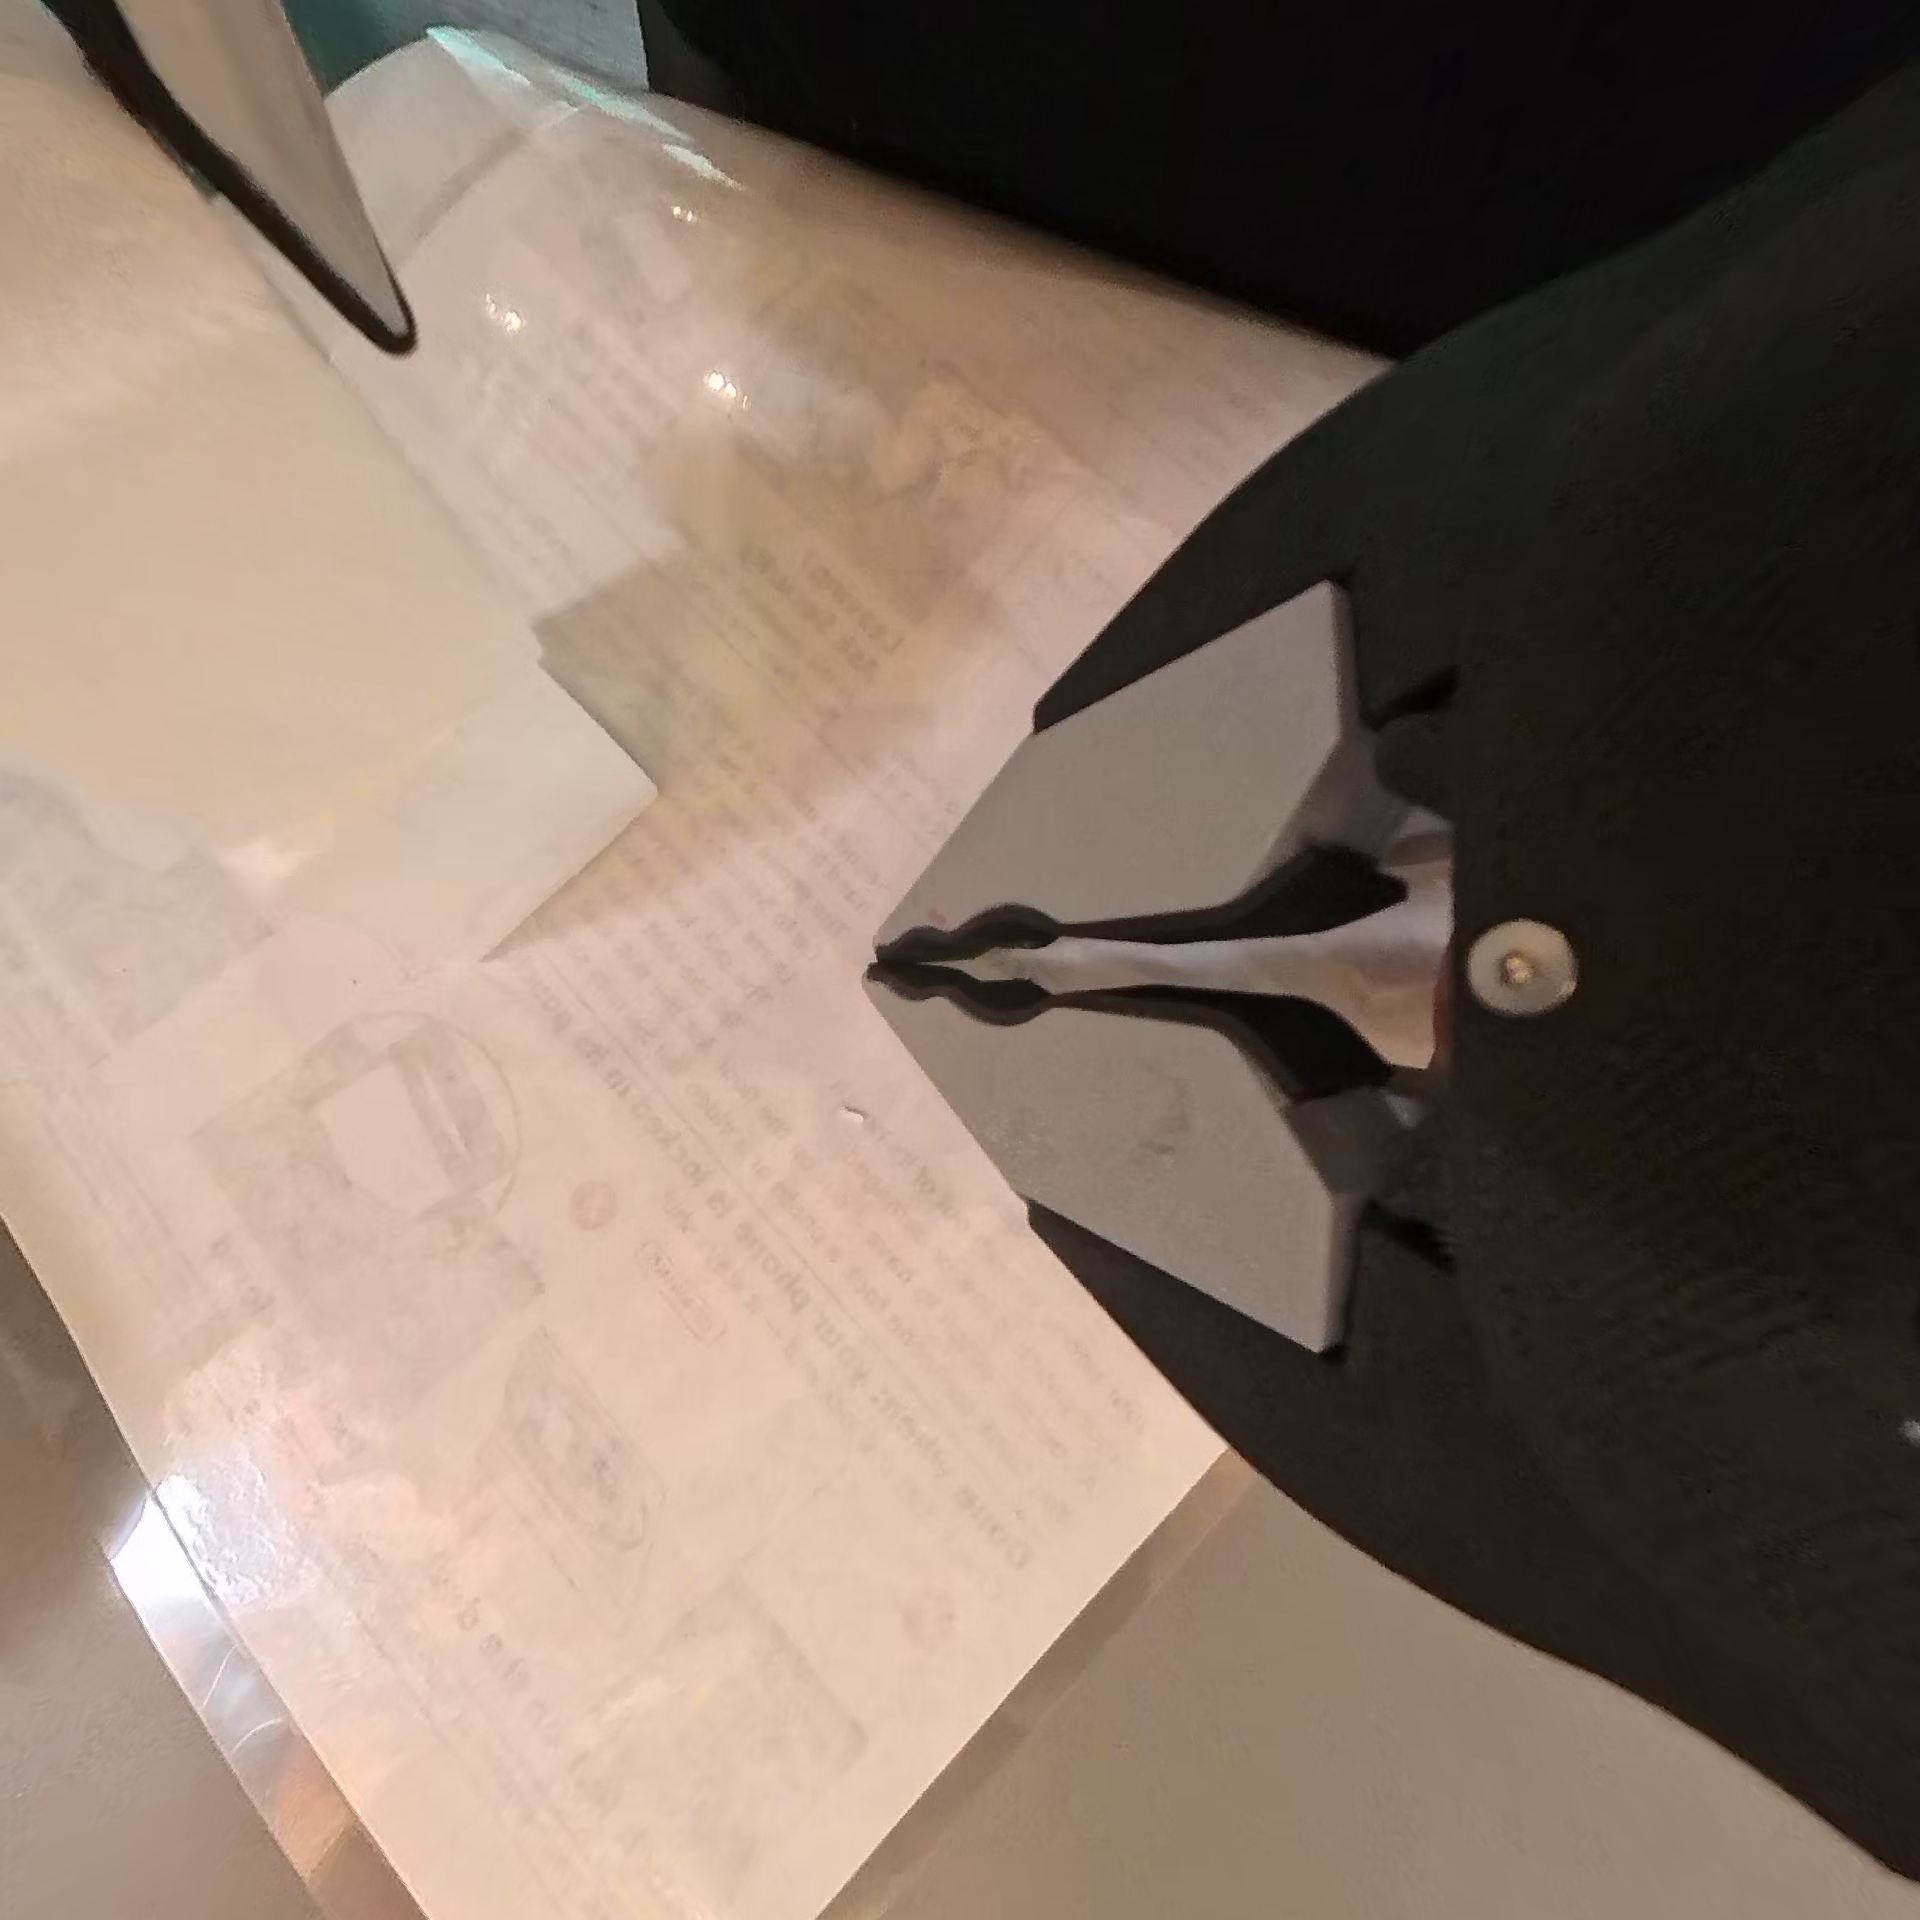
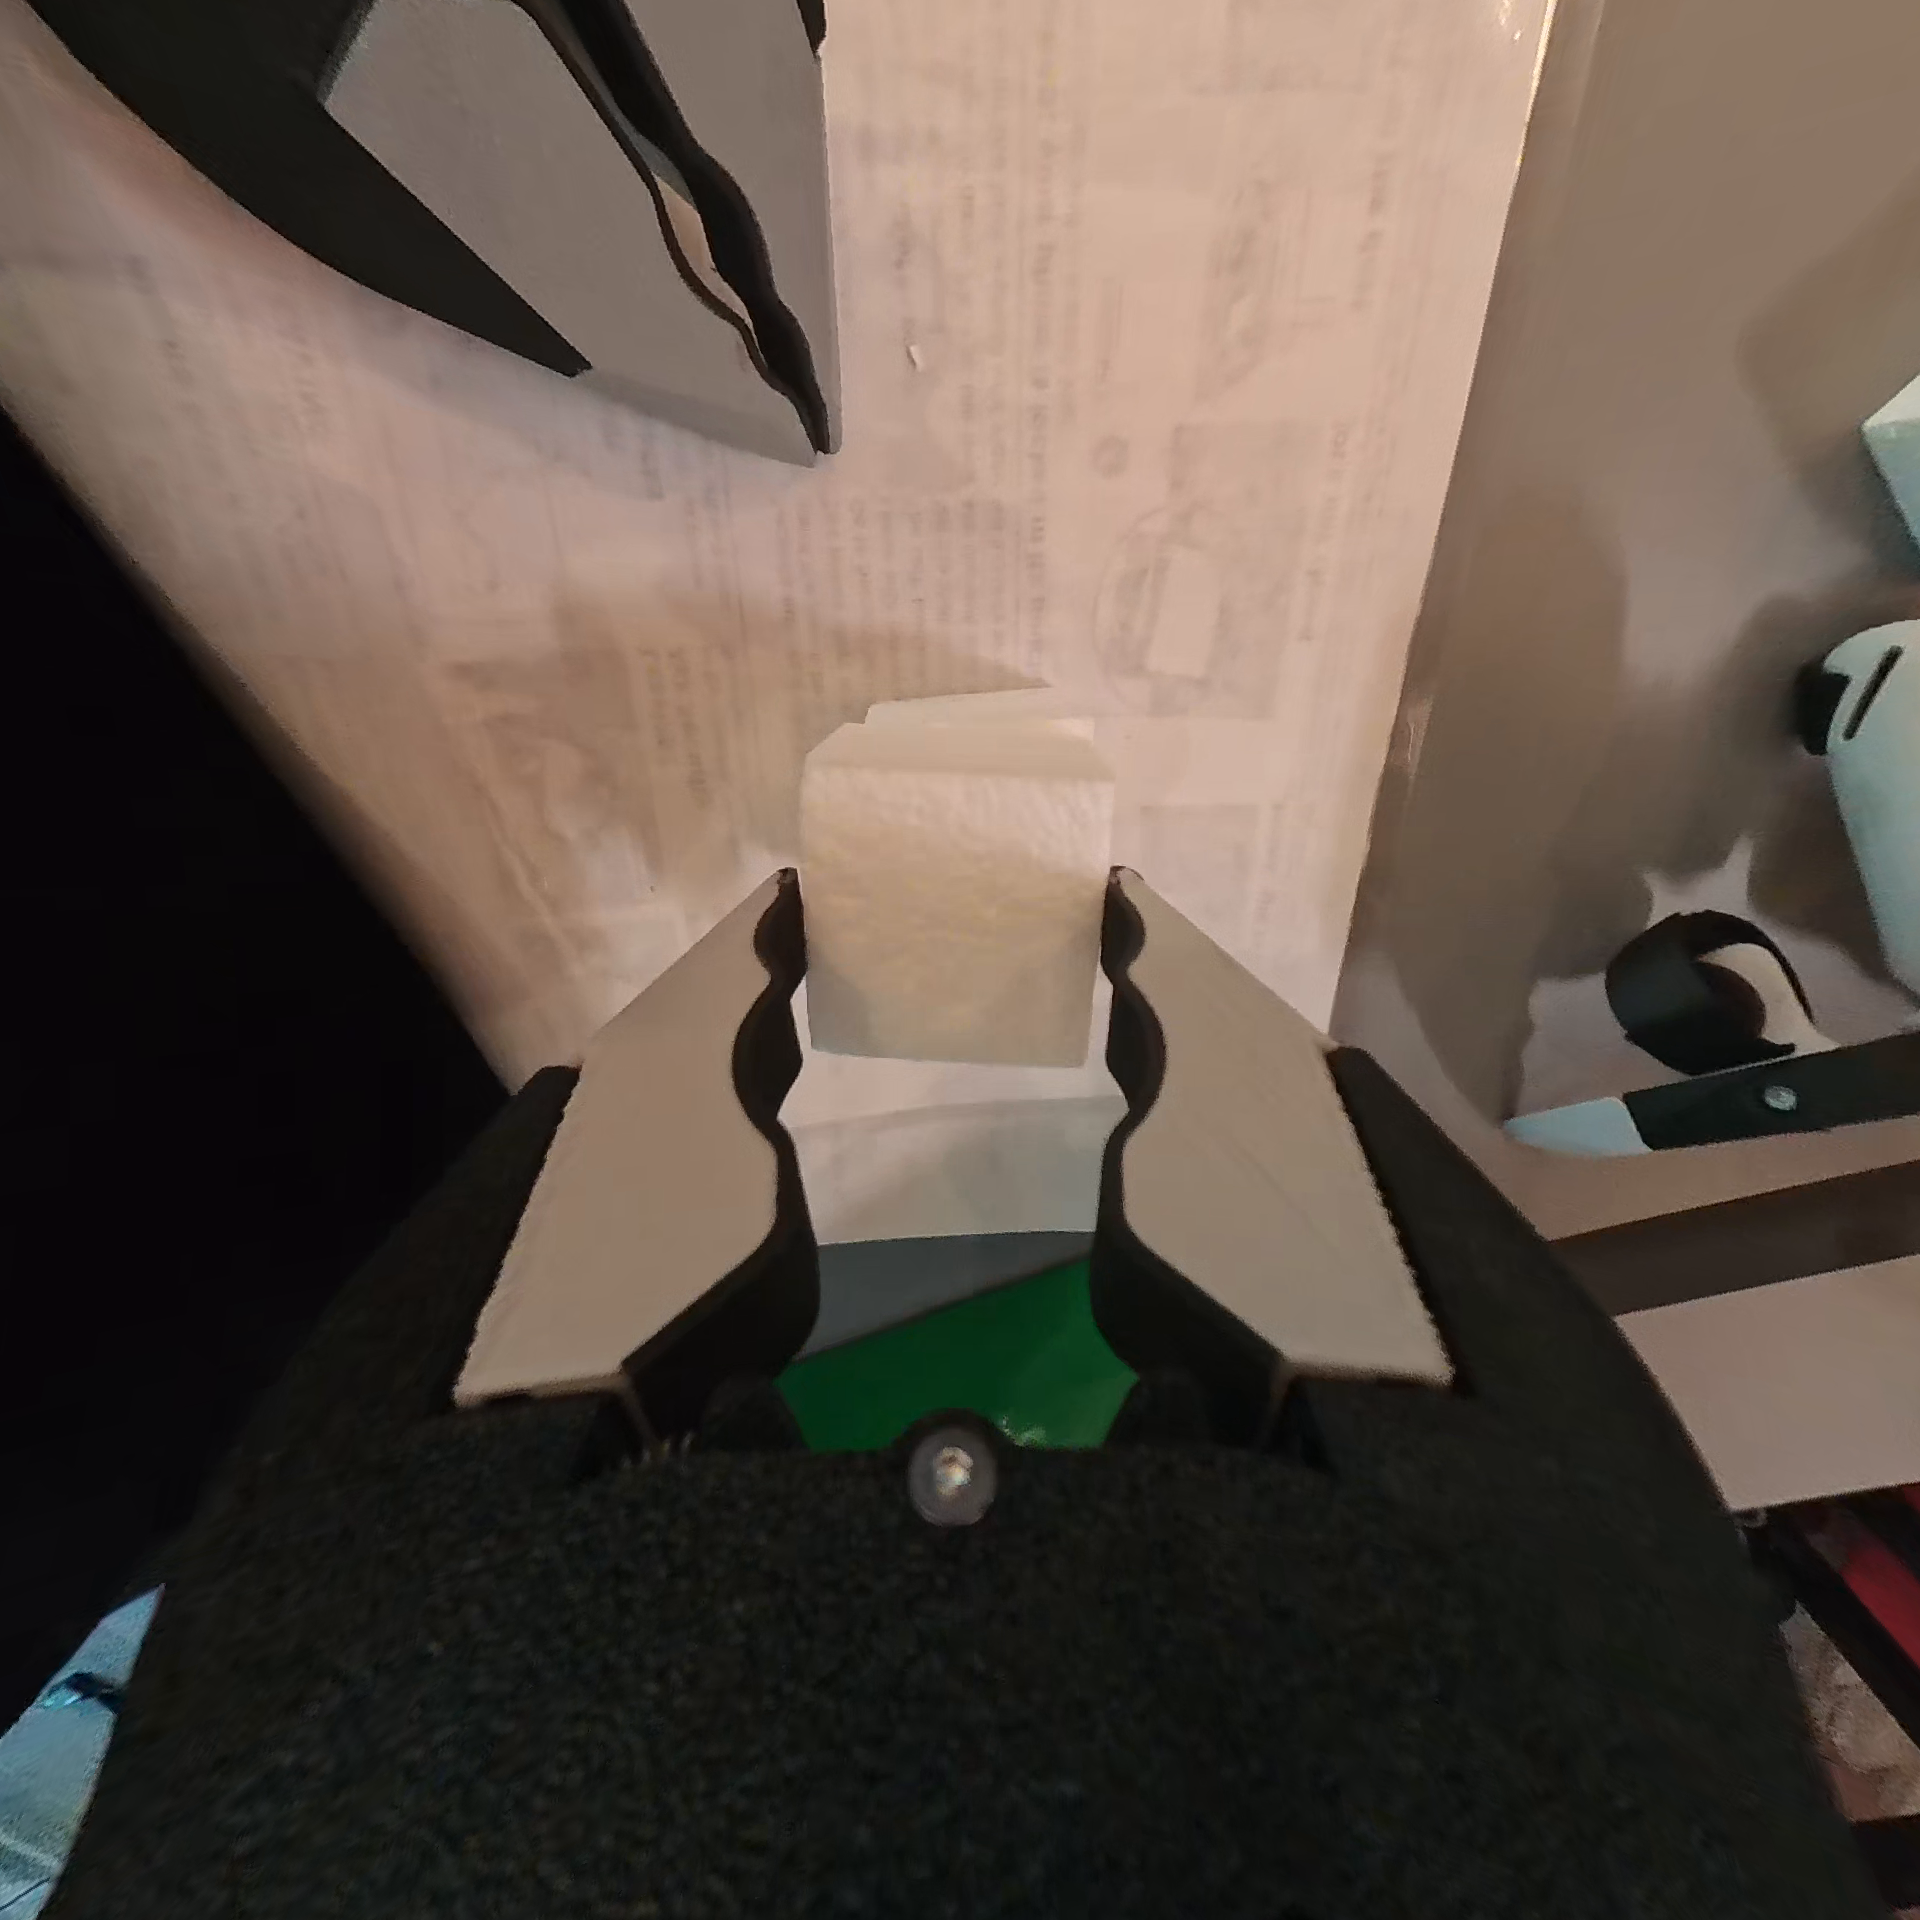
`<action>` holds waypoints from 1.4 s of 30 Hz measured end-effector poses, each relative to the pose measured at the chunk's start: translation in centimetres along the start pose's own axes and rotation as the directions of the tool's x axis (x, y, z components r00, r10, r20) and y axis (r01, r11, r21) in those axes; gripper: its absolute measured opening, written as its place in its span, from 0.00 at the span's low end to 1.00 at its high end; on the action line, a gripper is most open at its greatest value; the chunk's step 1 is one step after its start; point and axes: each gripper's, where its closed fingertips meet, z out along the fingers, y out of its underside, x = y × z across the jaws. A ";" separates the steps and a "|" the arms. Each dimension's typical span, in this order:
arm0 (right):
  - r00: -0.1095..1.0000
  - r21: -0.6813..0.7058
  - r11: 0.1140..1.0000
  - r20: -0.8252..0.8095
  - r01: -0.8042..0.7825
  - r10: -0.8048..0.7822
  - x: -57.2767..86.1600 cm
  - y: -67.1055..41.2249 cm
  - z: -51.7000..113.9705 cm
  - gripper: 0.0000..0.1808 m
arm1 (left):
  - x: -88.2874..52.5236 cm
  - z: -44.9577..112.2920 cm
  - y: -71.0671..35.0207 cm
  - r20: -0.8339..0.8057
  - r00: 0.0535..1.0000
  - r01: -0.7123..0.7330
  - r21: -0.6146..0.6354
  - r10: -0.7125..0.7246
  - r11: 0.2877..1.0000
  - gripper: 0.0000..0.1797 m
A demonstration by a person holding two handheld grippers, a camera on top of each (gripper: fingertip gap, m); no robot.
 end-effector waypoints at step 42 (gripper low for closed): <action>0.978 -0.113 0.983 0.137 -0.142 0.157 2.9 -1.0 -6.8 0.32 | 0.1 0.2 -0.2 -0.039 0.998 0.043 0.022 -0.042 0.999 0.00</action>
